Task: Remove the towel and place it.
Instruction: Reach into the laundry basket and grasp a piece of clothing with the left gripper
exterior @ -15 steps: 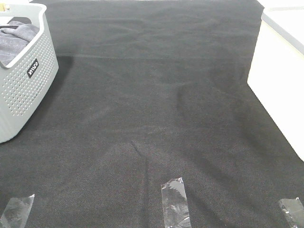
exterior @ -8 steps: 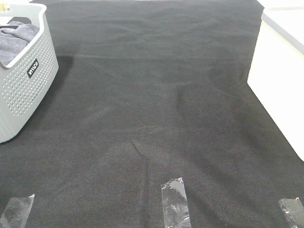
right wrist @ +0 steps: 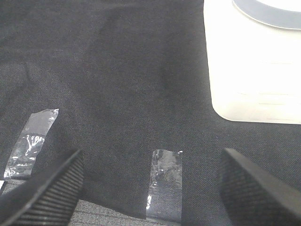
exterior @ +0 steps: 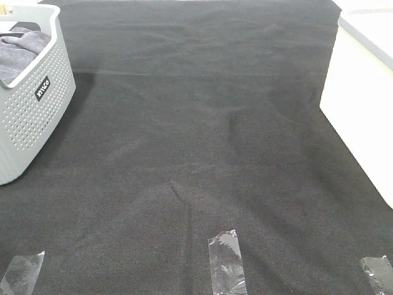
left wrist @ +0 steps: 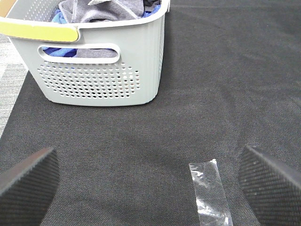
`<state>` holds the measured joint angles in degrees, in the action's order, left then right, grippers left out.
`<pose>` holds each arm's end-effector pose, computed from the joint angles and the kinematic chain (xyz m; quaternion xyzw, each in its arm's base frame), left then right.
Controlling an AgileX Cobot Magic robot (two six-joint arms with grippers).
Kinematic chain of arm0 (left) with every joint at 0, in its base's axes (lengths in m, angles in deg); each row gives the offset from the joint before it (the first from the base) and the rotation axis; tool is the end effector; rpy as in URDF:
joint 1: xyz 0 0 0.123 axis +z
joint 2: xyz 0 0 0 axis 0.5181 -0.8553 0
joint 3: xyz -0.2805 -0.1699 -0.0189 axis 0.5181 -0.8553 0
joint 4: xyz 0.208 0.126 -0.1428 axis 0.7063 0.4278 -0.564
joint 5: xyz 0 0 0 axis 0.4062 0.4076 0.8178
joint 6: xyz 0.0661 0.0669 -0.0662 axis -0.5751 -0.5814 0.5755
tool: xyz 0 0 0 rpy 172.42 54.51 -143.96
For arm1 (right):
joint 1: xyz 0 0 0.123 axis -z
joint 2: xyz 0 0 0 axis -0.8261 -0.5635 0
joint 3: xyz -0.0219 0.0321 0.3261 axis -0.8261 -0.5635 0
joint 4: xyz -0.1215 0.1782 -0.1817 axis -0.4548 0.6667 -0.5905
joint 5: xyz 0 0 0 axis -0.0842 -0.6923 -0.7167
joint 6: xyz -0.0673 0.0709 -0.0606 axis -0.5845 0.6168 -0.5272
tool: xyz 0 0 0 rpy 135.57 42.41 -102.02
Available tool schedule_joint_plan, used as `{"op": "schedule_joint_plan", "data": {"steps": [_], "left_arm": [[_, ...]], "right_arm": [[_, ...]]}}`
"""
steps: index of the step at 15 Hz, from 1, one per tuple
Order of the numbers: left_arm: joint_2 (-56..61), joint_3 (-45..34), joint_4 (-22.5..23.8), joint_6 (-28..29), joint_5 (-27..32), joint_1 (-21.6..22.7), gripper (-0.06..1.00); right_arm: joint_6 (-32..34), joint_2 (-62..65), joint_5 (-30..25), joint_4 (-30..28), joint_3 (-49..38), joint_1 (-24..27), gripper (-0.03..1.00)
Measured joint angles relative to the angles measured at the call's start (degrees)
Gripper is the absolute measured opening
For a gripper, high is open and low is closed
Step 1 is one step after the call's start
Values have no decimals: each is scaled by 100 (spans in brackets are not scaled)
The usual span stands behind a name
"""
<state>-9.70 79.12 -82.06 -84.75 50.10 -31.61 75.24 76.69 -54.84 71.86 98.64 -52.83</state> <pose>-0.0045 0.0000 0.2855 0.0030 0.8509 -0.0019 0.5253 0.0010 0.0165 0.2638 -0.0561 0.8703 0.0266 0.4886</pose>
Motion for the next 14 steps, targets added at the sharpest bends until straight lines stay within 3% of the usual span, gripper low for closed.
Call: {"op": "schedule_joint_plan", "data": {"steps": [5,7,11,14], "left_arm": [[-86,0,0,0,0,0,98],[-739,218,0,-212,86,0,98],[-2922,1644,0,-1570,447,0,97],[-4423,2704,69,-2034,441,0,93]], "right_arm": [[0,0,0,0,0,0,77],[0,0,0,0,0,0,77],[0,0,0,6,0,0,77],[0,0,0,6,0,0,77]]}}
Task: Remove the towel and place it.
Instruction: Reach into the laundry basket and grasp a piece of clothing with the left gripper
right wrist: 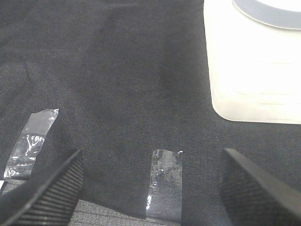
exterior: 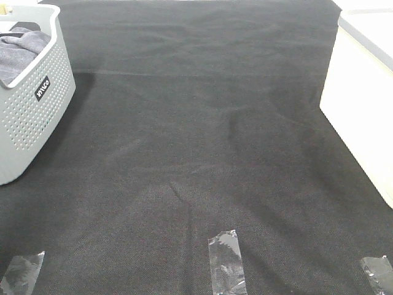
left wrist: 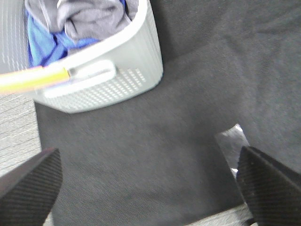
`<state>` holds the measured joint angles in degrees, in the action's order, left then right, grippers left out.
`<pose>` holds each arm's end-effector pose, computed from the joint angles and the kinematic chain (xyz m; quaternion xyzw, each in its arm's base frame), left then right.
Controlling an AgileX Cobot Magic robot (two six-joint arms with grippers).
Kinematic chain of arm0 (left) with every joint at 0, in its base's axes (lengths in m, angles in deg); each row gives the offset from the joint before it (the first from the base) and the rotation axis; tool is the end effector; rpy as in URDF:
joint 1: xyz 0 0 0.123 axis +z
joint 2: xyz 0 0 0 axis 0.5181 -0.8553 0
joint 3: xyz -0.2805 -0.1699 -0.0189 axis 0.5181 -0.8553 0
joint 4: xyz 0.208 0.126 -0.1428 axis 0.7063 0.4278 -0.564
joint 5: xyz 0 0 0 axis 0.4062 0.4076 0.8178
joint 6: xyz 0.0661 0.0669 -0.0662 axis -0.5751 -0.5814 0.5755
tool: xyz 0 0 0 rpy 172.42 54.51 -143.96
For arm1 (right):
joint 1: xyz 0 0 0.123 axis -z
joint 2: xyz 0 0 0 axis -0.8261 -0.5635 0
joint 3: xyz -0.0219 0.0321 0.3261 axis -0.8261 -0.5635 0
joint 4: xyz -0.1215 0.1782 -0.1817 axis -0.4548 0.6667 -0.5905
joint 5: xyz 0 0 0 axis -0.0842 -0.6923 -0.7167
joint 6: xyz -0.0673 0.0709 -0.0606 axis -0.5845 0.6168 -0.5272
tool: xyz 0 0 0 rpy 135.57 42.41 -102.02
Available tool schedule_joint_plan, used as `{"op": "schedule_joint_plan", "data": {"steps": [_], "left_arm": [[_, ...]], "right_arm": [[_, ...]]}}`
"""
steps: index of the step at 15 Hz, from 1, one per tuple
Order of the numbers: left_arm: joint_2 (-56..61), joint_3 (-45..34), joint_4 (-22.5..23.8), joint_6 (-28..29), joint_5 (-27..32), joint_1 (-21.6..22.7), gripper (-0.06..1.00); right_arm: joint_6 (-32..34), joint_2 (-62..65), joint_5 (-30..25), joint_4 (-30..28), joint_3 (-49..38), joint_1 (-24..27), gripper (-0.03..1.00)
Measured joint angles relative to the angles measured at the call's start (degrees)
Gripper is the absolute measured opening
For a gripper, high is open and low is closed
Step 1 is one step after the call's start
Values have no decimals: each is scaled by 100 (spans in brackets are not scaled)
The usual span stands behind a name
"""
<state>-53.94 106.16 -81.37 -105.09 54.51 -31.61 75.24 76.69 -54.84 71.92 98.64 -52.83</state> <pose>0.1301 0.0003 0.3959 0.1685 0.9190 0.0676 0.3500 0.0010 0.0166 0.2638 -0.0562 0.8703 0.0271 0.4886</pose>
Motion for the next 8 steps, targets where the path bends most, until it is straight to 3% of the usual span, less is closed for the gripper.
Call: {"op": "schedule_joint_plan", "data": {"steps": [5,8], "left_arm": [[-1977,1793,636,-1329,298,0,92],[-3157,2767,1272,-2131,321,0,91]], "right_arm": [[0,0,0,0,0,0,77],[0,0,0,0,0,0,77]]}}
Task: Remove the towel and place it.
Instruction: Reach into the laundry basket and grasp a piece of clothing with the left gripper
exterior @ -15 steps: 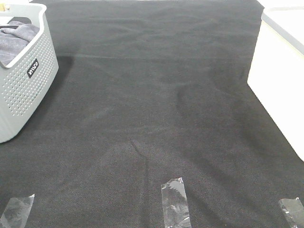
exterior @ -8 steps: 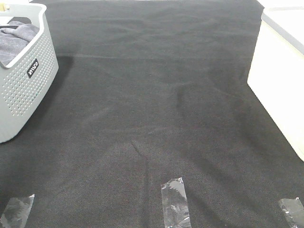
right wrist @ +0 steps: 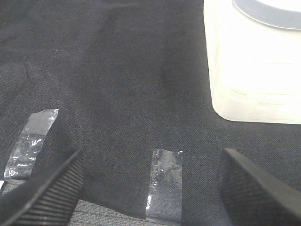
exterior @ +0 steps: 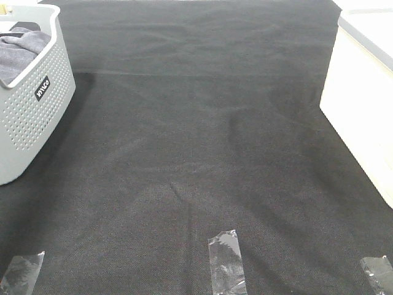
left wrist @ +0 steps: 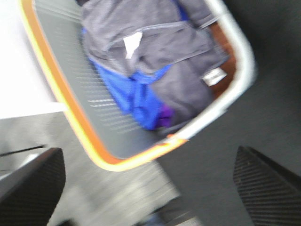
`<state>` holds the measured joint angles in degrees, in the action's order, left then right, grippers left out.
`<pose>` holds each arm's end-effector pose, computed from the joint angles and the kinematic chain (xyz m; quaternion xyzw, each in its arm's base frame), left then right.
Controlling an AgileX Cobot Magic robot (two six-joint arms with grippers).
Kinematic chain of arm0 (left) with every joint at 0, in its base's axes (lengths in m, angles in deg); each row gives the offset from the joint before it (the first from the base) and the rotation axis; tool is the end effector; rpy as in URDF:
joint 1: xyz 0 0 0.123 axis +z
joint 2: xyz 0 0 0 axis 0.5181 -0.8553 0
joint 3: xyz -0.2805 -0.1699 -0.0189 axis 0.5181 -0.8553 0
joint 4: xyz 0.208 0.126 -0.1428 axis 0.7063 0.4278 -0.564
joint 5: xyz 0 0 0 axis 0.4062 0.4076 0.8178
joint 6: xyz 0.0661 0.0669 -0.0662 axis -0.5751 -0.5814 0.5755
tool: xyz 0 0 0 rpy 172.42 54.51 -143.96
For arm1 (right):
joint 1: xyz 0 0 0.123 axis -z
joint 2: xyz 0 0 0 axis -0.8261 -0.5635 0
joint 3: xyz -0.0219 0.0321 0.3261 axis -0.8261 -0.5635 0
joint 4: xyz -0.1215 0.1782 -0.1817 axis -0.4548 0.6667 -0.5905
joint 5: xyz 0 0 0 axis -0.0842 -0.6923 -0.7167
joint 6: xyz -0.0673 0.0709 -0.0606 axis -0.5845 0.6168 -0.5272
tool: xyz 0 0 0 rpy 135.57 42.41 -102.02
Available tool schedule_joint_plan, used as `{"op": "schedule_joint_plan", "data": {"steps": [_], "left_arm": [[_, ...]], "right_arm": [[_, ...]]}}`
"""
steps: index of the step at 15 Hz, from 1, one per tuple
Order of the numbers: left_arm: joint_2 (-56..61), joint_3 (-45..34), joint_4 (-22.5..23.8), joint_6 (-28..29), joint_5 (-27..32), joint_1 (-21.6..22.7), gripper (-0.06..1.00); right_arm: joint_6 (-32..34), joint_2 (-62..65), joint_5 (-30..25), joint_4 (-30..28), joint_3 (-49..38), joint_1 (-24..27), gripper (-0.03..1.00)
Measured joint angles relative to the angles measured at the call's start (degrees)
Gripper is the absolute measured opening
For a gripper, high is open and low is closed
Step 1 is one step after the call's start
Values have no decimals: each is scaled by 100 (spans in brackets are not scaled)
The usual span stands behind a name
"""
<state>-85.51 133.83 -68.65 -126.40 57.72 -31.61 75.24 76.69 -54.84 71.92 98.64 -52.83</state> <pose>0.2887 0.0229 0.4433 0.3465 0.8825 0.2133 0.2358 0.0010 0.0166 0.2638 -0.0562 0.8703 0.0271 0.4886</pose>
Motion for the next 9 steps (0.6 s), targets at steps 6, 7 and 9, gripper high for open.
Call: {"op": "schedule_joint_plan", "data": {"steps": [6,7,9], "left_arm": [[-2183,1026,464,-1650,-97,894,91],[-2326,1054,470,-1776,-212,951,91],[-2991,1266,476,-2131,-854,1094,90]], "right_arm": [[0,0,0,0,0,0,77],[0,0,0,0,0,0,77],[0,0,0,0,0,0,77]]}}
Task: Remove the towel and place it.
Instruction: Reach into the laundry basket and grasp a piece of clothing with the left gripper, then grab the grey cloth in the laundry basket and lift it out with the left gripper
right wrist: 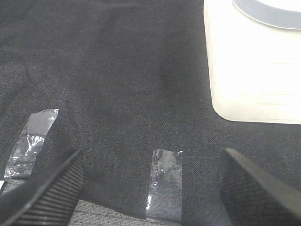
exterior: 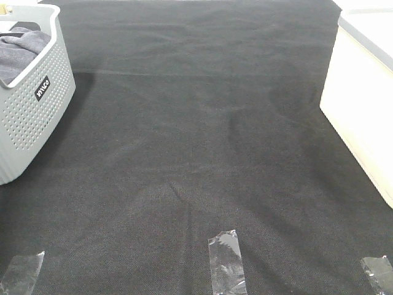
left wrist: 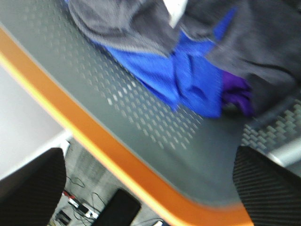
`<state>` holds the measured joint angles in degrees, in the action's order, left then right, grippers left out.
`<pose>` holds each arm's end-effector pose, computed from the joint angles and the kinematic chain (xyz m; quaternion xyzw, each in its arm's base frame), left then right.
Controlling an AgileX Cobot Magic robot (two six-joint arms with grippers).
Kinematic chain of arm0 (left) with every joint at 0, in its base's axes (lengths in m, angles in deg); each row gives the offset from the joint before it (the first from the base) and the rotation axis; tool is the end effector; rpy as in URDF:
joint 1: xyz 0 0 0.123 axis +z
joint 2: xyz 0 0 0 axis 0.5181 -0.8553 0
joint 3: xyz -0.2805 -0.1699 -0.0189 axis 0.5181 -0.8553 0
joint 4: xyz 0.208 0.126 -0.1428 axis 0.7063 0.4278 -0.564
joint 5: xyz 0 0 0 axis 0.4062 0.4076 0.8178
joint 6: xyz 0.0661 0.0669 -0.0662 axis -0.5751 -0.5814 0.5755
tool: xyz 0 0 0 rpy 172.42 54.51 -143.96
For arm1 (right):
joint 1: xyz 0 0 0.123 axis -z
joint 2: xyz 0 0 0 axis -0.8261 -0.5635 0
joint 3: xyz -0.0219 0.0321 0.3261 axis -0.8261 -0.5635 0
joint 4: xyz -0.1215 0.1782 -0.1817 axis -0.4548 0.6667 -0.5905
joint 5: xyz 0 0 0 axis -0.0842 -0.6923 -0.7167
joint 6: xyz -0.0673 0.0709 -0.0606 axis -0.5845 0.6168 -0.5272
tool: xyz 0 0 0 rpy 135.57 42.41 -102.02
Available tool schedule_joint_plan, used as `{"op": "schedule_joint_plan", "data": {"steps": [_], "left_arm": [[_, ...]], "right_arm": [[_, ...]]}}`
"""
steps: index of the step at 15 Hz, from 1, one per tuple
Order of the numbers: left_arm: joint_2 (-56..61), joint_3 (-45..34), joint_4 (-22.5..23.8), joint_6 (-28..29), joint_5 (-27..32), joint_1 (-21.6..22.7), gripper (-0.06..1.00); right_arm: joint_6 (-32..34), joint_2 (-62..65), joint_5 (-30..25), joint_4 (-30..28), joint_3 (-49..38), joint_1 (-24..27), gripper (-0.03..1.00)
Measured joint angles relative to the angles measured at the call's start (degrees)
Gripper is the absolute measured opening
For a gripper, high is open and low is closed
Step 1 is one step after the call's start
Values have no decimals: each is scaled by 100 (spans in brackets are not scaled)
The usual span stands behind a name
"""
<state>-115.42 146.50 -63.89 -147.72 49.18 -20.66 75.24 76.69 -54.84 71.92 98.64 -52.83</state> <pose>0.4428 0.1143 0.3321 0.4646 0.8438 0.2542 0.0870 0.0010 0.0166 0.2638 -0.0562 0.8703 0.0271 0.4886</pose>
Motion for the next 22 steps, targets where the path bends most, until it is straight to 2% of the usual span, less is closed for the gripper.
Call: {"op": "schedule_joint_plan", "data": {"steps": [3,7,11,17,20,22], "left_arm": [[-745,476,-63,-57,-132,6,90],[-1341,917,-745,-395,-172,-11,90],[-1707,1043,-842,-453,-413,-126,90],[-1971,1054,-1043,-453,-281,-183,89],[-1994,1054,-1043,-435,-63,-183,78],[-1994,1054,-1043,-435,-40,-183,62]], "right_arm": [[0,0,0,0,0,0,77],[0,0,0,0,0,0,77],[0,0,0,0,0,0,77],[0,0,0,0,0,0,77],[0,0,0,0,0,0,77],[0,0,0,0,0,0,77]]}}
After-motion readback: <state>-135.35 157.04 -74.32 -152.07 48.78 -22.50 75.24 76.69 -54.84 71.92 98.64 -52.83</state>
